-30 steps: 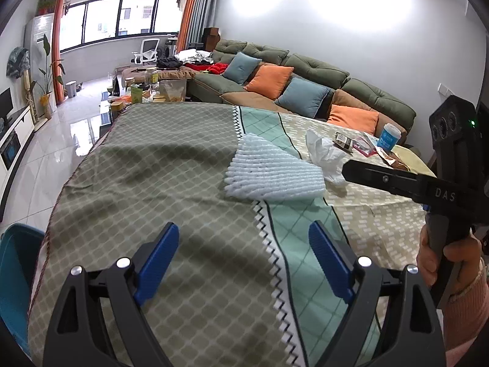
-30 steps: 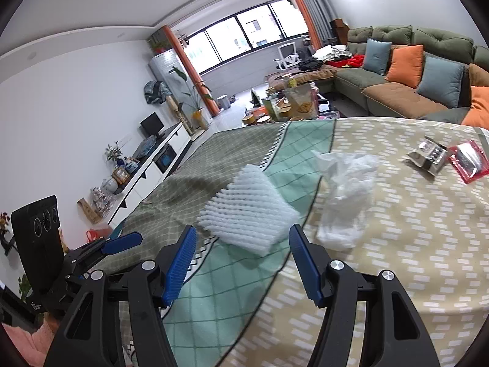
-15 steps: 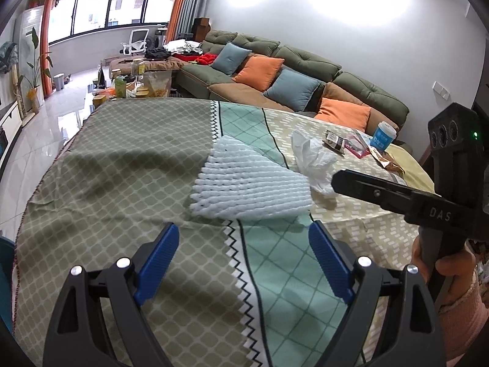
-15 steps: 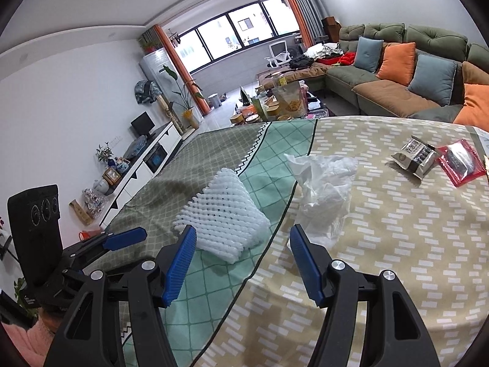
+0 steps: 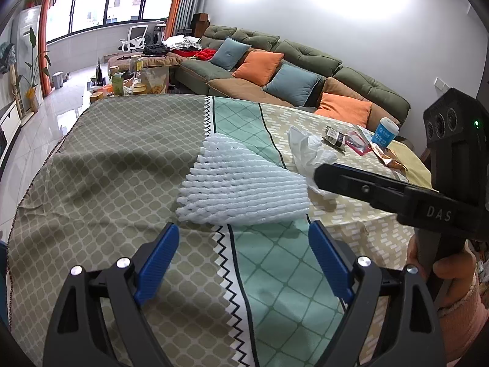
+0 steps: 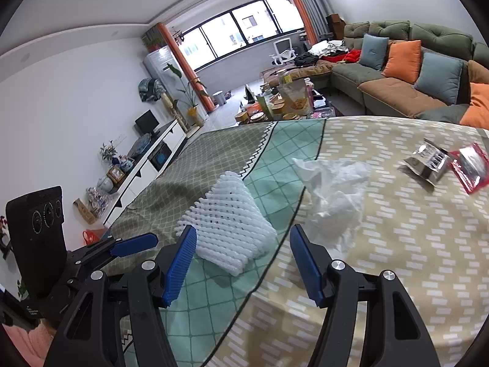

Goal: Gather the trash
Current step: 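Grasp the white foam mesh net with the left tool while the right tool grasps the clear plastic bag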

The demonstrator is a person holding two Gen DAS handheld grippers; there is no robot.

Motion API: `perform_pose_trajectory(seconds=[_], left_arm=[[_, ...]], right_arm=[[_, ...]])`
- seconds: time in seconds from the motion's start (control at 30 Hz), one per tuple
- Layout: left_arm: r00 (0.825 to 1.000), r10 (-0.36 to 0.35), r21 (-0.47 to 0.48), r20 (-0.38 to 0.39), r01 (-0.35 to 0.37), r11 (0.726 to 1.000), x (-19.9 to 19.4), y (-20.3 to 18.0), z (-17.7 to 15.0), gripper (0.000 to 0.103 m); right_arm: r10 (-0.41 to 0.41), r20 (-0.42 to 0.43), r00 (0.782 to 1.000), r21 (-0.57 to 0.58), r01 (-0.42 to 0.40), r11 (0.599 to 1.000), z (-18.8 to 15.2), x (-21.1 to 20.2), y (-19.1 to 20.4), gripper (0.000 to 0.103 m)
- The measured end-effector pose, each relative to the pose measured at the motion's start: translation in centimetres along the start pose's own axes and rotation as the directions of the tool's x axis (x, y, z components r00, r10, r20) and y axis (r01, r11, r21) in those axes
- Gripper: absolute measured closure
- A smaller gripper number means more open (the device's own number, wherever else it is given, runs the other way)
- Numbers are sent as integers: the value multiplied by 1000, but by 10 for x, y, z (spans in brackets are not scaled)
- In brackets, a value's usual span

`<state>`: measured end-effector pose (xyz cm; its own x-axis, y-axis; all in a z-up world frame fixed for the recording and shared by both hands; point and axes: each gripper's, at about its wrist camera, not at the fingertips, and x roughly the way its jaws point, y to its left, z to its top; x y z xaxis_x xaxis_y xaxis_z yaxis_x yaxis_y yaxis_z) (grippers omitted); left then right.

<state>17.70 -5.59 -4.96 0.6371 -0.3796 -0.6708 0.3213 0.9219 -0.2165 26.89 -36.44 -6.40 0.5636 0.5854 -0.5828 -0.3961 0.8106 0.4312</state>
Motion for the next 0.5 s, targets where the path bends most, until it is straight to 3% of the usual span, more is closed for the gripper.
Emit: perform_pose_trajectory(seconds=[0.5], left_arm=[[1000,-4,-47,0,4,999,-6,19,-3,16]], right_arm=[[-40,-130,991,-55,33,998,9,48,10,39]])
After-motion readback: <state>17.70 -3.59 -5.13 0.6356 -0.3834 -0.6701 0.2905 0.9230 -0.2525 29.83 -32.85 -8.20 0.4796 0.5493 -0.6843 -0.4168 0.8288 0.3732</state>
